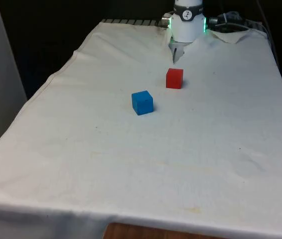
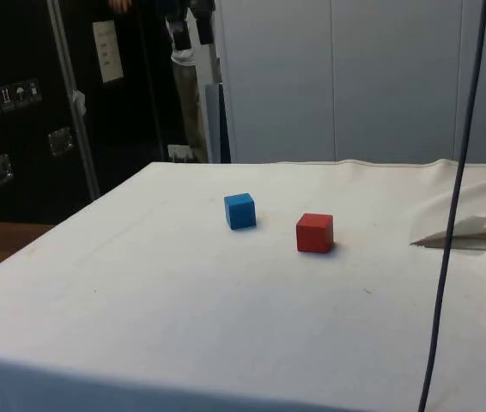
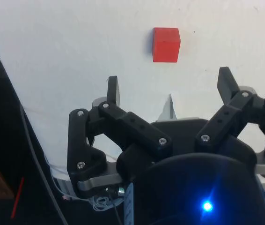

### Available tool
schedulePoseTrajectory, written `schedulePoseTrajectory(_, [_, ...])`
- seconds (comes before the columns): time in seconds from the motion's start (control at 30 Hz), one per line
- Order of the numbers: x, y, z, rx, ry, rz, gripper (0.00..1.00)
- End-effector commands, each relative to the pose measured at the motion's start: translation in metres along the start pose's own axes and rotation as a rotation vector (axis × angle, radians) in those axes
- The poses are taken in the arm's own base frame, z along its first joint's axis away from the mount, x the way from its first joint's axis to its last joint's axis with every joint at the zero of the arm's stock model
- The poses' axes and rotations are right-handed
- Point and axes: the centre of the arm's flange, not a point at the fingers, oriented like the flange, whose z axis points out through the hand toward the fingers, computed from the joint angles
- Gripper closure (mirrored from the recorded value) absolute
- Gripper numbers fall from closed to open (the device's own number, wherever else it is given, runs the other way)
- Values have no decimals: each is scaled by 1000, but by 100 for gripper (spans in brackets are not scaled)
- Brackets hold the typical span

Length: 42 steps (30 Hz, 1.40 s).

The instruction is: Stack the two cubes.

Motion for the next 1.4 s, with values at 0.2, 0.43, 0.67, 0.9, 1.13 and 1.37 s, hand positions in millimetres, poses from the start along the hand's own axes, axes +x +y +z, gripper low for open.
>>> schedulePoseTrajectory(0.2, [-14, 0, -2, 1, 18, -4, 0])
schedulePoseTrajectory(0.43, [-32, -1, -2, 0, 38, -7, 0])
schedulePoseTrajectory(0.67, [-47, -1, 0, 6, 49, -10, 0])
schedulePoseTrajectory(0.9, [-69, -2, 3, 5, 83, -12, 0])
schedulePoseTrajectory(1.13, [-83, -4, 5, 4, 96, -18, 0])
schedulePoseTrajectory(1.37, [-100, -7, 14, 1, 105, -21, 0])
